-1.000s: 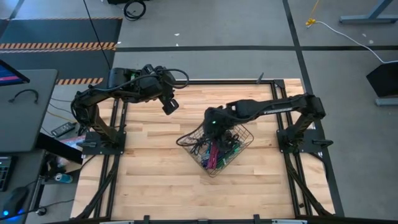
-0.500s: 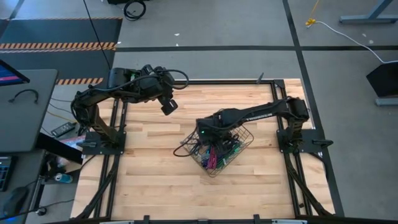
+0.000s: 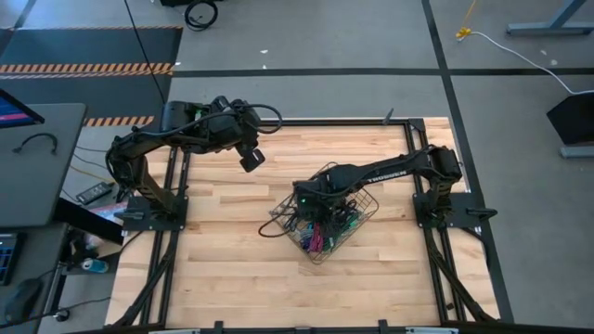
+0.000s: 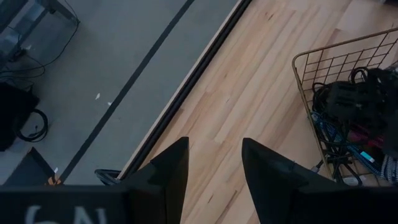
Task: Pick and place USB-C Cables
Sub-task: Adjust the black charger cable
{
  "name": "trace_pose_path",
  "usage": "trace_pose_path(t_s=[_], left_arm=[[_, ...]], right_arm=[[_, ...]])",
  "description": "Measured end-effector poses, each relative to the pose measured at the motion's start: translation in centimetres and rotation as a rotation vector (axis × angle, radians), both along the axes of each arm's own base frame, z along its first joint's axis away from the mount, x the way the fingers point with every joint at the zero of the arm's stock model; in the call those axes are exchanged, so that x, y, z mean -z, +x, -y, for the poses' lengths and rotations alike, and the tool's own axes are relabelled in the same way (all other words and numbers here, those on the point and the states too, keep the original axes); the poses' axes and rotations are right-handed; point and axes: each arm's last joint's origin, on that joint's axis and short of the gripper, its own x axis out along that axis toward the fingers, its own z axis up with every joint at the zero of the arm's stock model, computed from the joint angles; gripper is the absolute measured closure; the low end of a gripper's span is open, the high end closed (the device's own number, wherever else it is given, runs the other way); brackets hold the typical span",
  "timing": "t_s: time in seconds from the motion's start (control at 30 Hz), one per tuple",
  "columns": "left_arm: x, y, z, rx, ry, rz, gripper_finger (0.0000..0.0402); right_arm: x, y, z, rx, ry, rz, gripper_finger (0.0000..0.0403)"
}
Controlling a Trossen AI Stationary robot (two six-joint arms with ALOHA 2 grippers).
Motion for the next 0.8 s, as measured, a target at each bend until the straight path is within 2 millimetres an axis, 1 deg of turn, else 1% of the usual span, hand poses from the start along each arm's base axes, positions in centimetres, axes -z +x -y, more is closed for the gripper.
trace_pose_path(t_s=[0.17, 0.33, 0.6, 0.8], left_arm=[[0.0, 0.0, -0.01, 0.001, 0.001, -0.001, 0.0246], [0.0, 0.0, -0.01, 0.002, 0.002, -0.002, 0.0246], [0.0, 0.0, -0.01, 0.002, 0.001, -0.002, 0.0246], [0.0, 0.0, -0.01, 0.002, 0.001, -0.002, 0.0246]], right_arm=[[0.1, 0.19, -0.6, 0.006, 0.009, 0.012, 0.027], [0.08, 0.25, -0.76, 0.005, 0.005, 0.019, 0.027], [0.1, 0.5, -0.32, 0.022, -0.072, 0.049, 0.027], [0.25, 0.41, 0.07, 0.093, -0.083, 0.034, 0.027]])
